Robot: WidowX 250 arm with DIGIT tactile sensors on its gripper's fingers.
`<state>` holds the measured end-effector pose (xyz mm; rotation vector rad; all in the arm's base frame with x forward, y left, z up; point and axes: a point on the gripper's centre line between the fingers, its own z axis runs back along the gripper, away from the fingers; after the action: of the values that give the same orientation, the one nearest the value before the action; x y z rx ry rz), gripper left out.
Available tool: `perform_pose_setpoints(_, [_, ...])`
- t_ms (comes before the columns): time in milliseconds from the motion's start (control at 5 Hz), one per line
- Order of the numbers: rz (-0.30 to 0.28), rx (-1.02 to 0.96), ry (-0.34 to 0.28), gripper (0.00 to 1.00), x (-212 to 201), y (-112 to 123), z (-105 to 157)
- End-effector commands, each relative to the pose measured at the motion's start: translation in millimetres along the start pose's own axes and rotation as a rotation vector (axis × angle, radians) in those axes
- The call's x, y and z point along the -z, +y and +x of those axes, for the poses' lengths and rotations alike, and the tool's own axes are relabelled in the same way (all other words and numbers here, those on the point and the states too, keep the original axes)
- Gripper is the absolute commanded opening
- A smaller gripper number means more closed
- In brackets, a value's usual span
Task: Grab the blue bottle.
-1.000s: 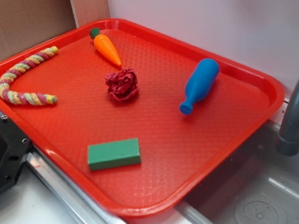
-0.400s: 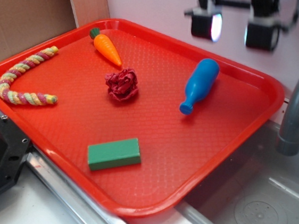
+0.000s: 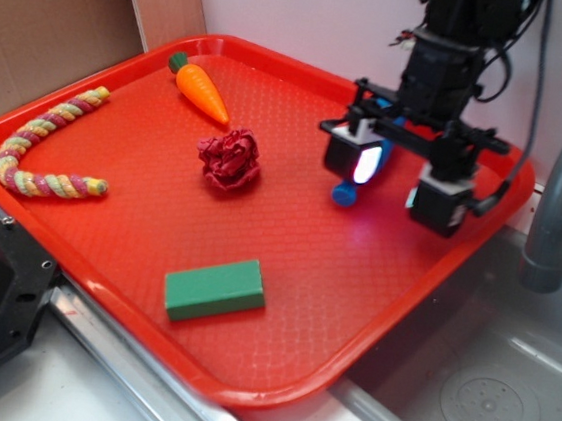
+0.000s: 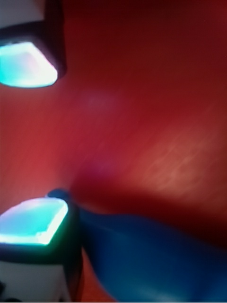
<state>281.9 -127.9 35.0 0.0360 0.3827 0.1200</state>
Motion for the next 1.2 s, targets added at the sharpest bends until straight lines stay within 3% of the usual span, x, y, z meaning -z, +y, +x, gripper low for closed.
perform_pose_setpoints(0, [-0.112,0.02,-0.15,1.0,-44.7,19.4,-7.4])
perform_pose_setpoints(400, [-0.081,-0.02,-0.069,1.0,-5.8,44.4,0.8])
perform_pose_setpoints(800, [-0.038,-0.04,-0.02,1.0,18.5,37.2,-2.1])
perform_pose_setpoints(1000, [-0.051,-0.003,-0.028,0.0,24.8,35.6,-1.0])
